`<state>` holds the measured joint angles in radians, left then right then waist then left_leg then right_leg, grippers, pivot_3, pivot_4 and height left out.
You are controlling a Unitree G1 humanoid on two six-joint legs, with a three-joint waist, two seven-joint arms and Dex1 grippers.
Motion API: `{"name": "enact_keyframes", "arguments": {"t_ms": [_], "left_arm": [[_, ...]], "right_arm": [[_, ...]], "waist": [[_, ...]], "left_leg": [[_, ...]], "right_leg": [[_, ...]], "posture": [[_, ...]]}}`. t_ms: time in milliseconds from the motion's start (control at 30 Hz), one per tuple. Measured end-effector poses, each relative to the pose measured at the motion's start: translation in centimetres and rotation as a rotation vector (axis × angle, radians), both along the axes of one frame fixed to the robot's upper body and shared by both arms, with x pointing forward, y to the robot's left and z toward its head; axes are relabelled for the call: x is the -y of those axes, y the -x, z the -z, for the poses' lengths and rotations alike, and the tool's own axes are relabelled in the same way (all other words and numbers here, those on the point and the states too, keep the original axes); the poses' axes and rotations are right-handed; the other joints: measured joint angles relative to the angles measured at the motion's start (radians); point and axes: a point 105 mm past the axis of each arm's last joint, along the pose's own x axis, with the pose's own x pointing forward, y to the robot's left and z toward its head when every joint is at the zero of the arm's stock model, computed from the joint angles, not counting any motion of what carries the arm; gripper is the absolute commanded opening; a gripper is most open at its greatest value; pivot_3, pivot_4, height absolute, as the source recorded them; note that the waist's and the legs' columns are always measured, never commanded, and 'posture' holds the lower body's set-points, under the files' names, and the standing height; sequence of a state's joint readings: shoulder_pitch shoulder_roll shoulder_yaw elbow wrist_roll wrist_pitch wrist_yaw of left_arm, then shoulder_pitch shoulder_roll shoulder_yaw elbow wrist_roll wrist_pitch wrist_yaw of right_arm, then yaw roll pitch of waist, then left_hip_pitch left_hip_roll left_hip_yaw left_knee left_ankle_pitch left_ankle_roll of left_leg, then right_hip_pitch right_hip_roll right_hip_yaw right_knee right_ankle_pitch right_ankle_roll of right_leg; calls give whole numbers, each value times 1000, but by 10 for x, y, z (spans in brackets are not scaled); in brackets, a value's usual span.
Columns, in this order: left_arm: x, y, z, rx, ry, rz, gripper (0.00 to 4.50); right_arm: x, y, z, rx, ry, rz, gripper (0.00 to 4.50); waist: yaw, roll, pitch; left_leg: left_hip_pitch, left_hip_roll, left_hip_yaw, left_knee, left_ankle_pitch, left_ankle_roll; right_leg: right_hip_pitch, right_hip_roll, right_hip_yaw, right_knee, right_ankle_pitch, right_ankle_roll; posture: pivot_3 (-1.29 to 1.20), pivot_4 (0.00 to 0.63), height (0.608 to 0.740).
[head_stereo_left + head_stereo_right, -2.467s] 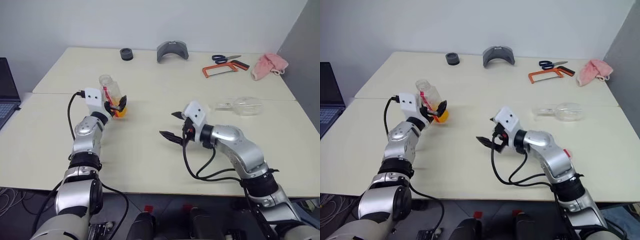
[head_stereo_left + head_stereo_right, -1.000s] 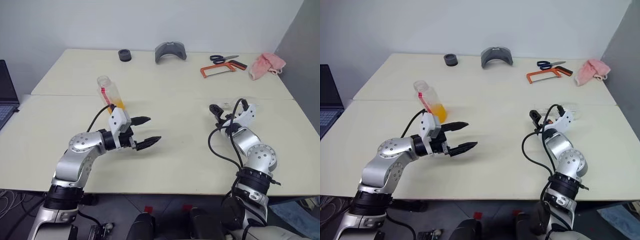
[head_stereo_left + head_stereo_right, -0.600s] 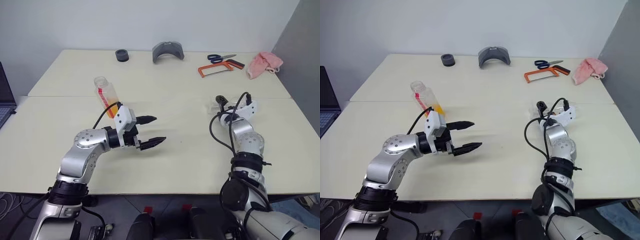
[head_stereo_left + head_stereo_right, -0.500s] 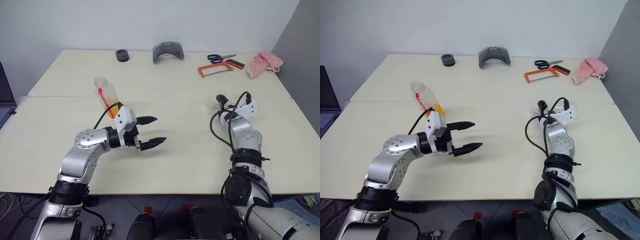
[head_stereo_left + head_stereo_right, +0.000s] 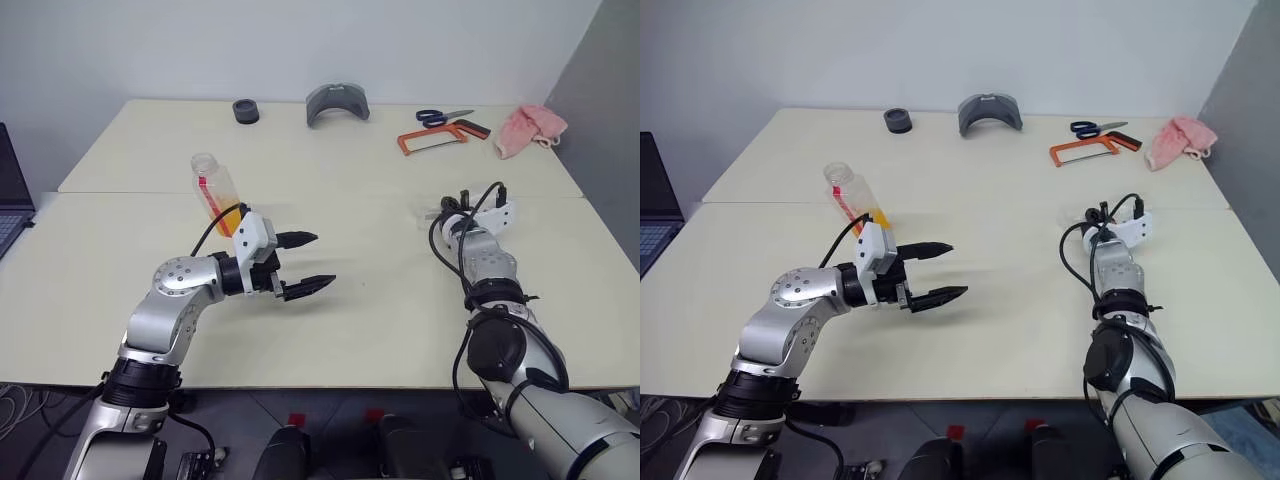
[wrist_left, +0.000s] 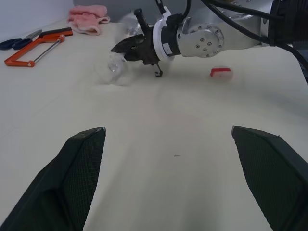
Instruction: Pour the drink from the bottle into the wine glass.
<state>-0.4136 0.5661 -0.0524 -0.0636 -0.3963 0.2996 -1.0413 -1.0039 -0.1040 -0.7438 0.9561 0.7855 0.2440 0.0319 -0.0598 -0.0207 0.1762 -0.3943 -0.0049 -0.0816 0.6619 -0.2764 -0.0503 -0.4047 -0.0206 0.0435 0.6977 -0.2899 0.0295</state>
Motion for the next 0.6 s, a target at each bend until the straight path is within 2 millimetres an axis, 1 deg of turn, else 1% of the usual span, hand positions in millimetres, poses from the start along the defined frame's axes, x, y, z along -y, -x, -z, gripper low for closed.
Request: {"name": "enact_keyframes", "arguments": {"t_ms": [67,133,233,367,433,600], "left_arm": [[0,0,0,0,-1,-3,4500],[-2,0,2,-6,-2,-9,4500],[-3,1,6,-17,-3,-15,4500],[-8,1,9,-24,-9,-37,4500],[-15,-1,15,-40,-13,-72,4500],[-24,-2,23,-64,-20,-119,4500]], "right_arm": [[-6,3,-4,44,103,-34,205],[-18,6,-9,96,264,-83,205],[-38,16,-14,190,588,-166,204],[-64,33,-7,305,952,-254,199],[-71,41,-2,346,1072,-277,198],[-76,50,6,391,1220,-288,198]], "waist": [[0,0,0],[-1,1,0],[-4,1,1],[-4,1,1],[-4,1,0],[-1,1,0]], "left_leg": [[0,0,1,0,0,0],[0,0,0,-1,0,0],[0,1,0,-1,0,0],[0,0,0,-1,0,0],[1,0,0,-1,0,0],[1,1,-1,0,0,0]], "right_leg": [[0,0,1,0,0,0],[-1,0,1,0,0,0],[-2,0,1,0,0,0],[-2,0,1,0,0,0],[-1,0,1,0,0,0],[-1,0,0,0,0,0]], "posture": [[0,150,740],[0,150,740],[0,150,740],[0,150,740],[0,150,740],[0,150,740]]}}
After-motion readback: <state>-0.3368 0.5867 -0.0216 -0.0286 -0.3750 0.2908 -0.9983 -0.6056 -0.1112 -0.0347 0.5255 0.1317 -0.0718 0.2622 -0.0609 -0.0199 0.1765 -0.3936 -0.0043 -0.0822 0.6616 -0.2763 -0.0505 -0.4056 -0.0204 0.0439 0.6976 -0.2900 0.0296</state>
